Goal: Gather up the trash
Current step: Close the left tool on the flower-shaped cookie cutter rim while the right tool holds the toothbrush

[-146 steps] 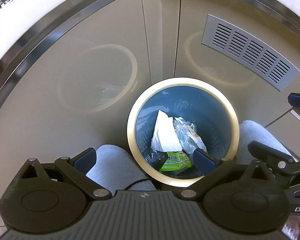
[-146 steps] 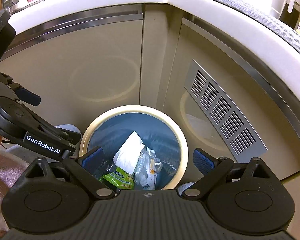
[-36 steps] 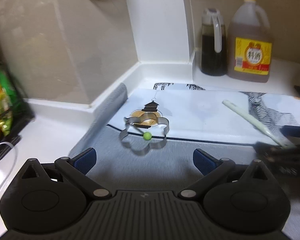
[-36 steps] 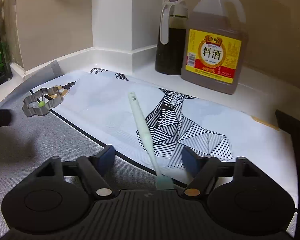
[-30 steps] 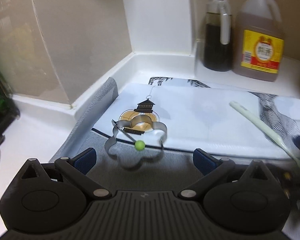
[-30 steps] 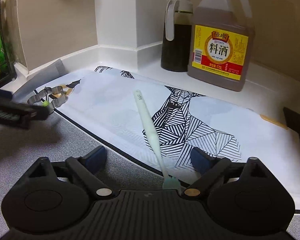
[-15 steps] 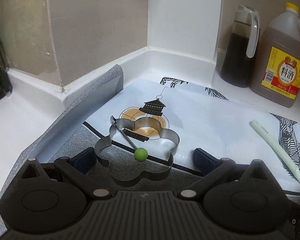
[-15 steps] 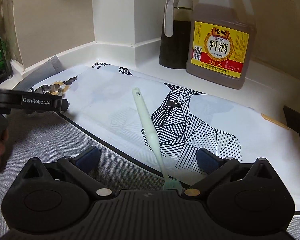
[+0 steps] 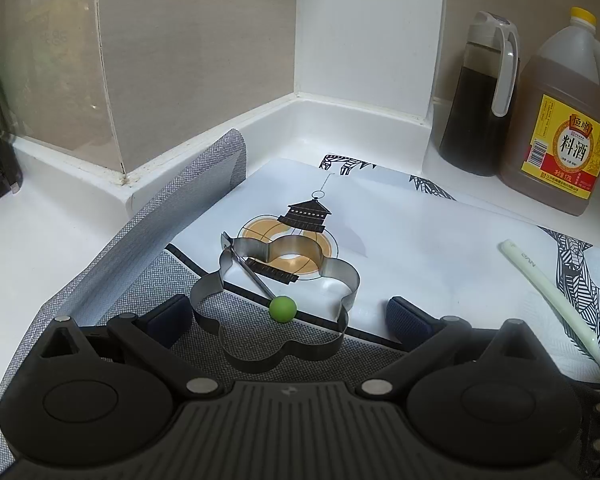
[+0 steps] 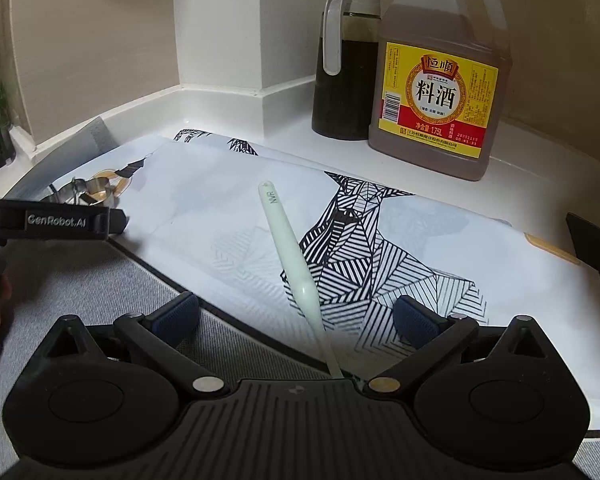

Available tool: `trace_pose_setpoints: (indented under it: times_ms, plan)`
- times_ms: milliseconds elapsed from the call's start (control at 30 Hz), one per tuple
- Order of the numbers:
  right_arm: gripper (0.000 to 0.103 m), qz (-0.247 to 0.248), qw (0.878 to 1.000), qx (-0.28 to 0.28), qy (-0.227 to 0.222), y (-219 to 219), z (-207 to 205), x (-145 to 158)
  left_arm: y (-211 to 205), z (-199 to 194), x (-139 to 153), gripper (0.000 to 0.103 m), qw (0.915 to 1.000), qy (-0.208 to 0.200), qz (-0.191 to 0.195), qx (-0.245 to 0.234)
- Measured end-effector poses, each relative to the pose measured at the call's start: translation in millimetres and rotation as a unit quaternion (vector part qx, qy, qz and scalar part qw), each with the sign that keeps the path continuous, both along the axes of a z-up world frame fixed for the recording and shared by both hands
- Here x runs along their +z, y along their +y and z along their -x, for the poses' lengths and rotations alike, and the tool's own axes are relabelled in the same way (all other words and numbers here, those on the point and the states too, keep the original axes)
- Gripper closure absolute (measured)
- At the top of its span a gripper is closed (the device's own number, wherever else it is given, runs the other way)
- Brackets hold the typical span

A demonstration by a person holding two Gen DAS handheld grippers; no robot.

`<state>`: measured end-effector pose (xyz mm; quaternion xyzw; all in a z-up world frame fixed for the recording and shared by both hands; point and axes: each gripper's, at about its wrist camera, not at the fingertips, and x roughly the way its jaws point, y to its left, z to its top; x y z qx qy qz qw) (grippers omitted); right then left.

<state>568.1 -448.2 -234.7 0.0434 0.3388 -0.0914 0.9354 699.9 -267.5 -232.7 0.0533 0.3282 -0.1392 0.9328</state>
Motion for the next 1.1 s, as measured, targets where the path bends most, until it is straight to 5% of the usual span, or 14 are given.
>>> trace_pose_setpoints:
  times_ms: [1100]
  plan:
    - [0.000,0.000,1.000,-0.010,0.000,1.6,-7.0,0.4,0.8,-0.3,-0.1,0.000,1.0000,0.000,0.000,-0.001]
